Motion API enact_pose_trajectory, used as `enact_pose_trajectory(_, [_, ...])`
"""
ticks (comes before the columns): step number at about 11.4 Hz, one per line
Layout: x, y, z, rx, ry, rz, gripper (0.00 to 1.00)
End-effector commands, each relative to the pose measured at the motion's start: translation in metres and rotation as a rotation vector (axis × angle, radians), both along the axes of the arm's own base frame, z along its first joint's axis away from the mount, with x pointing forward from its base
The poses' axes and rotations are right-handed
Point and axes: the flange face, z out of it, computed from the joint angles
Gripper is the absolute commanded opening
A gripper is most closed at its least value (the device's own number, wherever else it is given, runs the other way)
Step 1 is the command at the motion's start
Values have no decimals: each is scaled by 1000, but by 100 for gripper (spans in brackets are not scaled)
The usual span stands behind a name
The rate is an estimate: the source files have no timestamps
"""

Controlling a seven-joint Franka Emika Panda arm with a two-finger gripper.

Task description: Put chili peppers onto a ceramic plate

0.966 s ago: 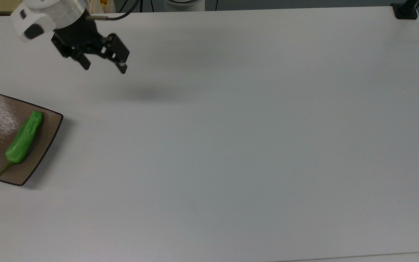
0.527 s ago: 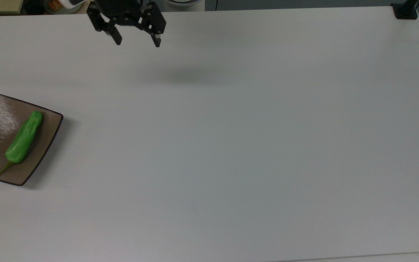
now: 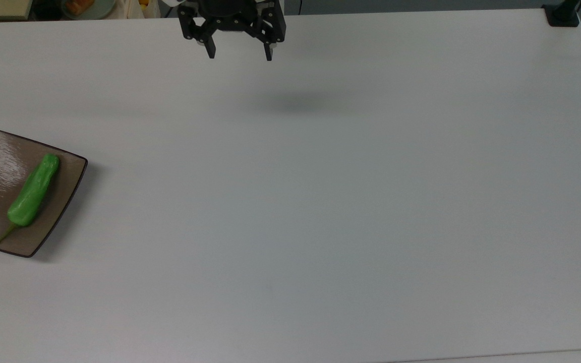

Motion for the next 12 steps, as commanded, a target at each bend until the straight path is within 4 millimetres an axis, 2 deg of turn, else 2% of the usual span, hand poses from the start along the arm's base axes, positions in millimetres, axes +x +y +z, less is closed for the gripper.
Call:
enact_pose_trajectory(1, [-14,14,11,-59,-35,33,100])
enact_pose_trajectory(4, [-14,11,17,-101,-52,41,100])
enact_pose_trajectory(12, [-18,9,14,-127,-33,46,100])
